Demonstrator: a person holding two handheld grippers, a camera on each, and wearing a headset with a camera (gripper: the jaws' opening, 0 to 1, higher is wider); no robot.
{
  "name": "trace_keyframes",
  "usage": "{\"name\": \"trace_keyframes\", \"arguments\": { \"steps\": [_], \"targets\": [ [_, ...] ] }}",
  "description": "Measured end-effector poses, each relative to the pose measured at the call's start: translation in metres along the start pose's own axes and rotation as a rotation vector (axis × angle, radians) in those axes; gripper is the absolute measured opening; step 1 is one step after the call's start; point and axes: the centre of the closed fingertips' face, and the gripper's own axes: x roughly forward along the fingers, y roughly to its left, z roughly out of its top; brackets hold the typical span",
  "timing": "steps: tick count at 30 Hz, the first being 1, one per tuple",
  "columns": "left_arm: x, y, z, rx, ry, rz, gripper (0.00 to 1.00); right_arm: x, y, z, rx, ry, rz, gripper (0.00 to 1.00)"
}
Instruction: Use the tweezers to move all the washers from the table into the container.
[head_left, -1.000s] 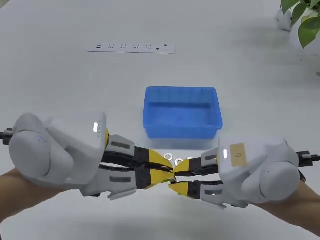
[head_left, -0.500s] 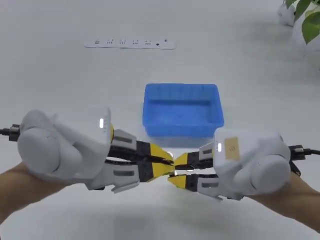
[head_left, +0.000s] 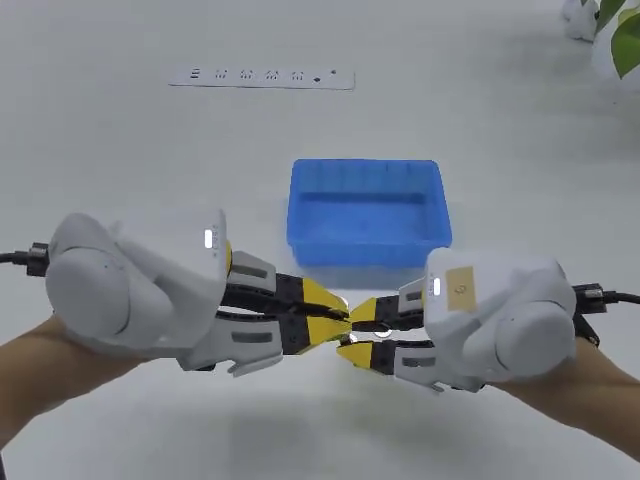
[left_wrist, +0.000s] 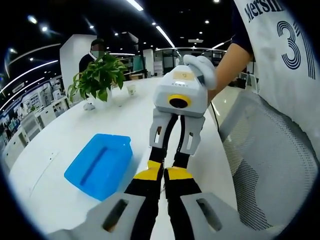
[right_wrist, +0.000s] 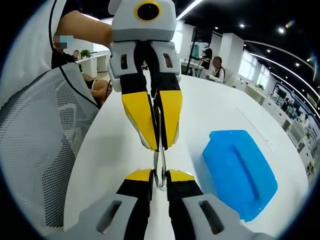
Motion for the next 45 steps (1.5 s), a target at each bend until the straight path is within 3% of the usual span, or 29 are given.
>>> {"name": "trace_keyframes", "arguments": {
  "steps": [15,23,27,39,45],
  "targets": [
    [0.001,0.002,-0.001,-0.011,-0.003,-0.004,0.07,0.0,-0.002,-0.002,0.013,0.001,-0.002,0.12],
    [0.001,0.008,-0.002,-0.064,0.001,0.003,0.07,0.001,-0.002,-0.001,0.034,0.0,0.012,0.15],
    [0.0,0.015,-0.004,-0.096,0.011,0.006,0.06,0.003,-0.005,-0.001,0.001,0.008,0.01,0.14],
    [0.003,0.011,-0.004,-0.124,0.023,-0.024,0.07,0.003,-0.006,-0.001,0.064,0.003,0.02,0.1],
    [0.001,0.009,-0.005,-0.147,0.033,-0.016,0.07,0.002,-0.004,-0.001,0.035,0.024,0.019,0.1]
  ]
}}
